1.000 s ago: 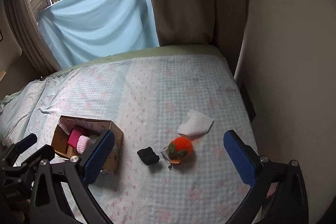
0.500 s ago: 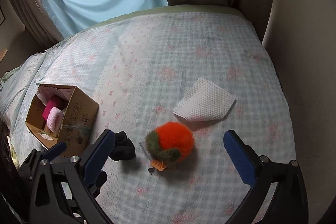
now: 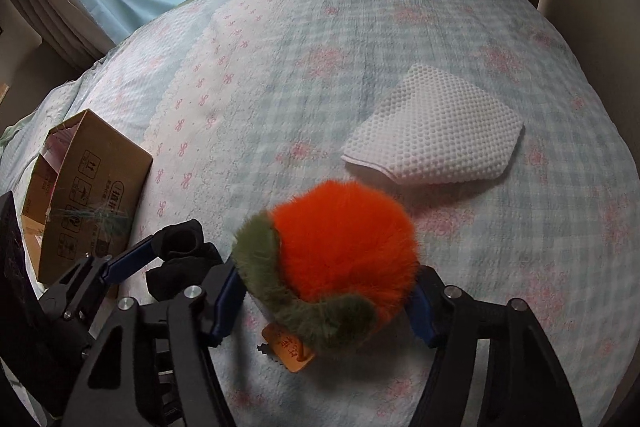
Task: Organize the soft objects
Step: 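Grasp the black sock with the left tool while the right tool grasps the orange pompom, then carry the black sock and orange pompom over the box with both tools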
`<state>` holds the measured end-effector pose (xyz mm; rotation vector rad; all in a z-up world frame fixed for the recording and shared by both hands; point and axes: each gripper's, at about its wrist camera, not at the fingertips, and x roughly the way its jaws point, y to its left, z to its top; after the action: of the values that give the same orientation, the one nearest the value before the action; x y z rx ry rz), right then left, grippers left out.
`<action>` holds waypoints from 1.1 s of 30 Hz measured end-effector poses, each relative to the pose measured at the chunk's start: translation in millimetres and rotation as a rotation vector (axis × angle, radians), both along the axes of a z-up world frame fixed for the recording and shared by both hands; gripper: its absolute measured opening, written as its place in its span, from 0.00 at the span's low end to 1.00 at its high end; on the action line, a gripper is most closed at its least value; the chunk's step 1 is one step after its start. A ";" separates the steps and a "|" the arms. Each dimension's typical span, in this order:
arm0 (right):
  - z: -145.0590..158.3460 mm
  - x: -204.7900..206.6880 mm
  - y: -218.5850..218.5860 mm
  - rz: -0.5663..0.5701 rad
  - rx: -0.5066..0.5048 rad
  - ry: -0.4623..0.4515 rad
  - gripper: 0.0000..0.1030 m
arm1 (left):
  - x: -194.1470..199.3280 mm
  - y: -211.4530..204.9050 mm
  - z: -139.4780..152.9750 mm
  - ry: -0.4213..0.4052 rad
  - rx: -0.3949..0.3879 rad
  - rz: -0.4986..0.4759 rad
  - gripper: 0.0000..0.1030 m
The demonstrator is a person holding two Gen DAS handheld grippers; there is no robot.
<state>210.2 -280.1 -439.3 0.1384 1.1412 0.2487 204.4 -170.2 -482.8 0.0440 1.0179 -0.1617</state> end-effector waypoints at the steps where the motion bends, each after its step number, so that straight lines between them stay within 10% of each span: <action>1: -1.4 0.6 -0.2 -0.005 0.001 0.005 0.53 | 1.6 -0.7 -0.5 0.004 -0.001 -0.004 0.56; 8: -4.9 2.5 -6.5 -0.045 0.014 0.022 0.34 | 7.7 -5.9 -1.5 0.021 -0.011 -0.041 0.24; 22: 22.5 0.8 -6.8 -0.048 0.001 -0.006 0.34 | 8.4 -2.7 17.9 0.013 -0.010 -0.038 0.23; 33: 121.8 -15.6 -5.7 -0.060 -0.020 -0.112 0.34 | -1.4 -0.1 103.1 -0.052 -0.036 -0.022 0.23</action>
<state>194.6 -285.8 -317.6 0.1391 1.0267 0.1898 203.1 -170.3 -379.7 0.0267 0.9626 -0.1983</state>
